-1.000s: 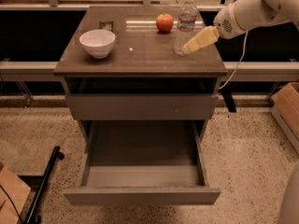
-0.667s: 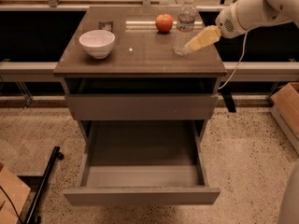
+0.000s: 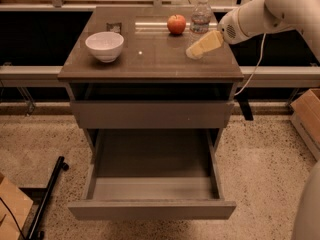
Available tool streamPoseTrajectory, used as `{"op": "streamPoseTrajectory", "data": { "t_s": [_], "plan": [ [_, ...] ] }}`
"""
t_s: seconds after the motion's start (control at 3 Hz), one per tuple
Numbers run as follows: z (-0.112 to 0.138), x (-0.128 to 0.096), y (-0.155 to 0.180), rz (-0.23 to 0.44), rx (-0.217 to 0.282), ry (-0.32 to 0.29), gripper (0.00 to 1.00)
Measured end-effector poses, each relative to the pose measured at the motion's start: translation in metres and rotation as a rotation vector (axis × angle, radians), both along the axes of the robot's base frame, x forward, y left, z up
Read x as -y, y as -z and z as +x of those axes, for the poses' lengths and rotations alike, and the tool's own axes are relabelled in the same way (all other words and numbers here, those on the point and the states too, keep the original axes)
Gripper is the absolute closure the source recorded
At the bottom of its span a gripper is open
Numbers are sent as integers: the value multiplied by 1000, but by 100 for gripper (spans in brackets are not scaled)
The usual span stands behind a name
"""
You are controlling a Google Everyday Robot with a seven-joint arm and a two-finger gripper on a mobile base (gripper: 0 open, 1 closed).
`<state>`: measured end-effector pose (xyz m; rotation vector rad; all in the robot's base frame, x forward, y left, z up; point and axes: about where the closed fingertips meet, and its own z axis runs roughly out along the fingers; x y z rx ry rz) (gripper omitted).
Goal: Place water bottle into middle drawer
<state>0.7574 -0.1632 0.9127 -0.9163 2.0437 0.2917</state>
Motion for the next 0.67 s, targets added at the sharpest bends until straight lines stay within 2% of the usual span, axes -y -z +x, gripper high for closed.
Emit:
{"op": "streamPoseTrajectory", "data": {
  "t_s": [0.33,0.67],
  "plan": [
    [26,-26,8,31,33,-12,0],
    [54,-39,19,68,42,2,0]
  ]
}}
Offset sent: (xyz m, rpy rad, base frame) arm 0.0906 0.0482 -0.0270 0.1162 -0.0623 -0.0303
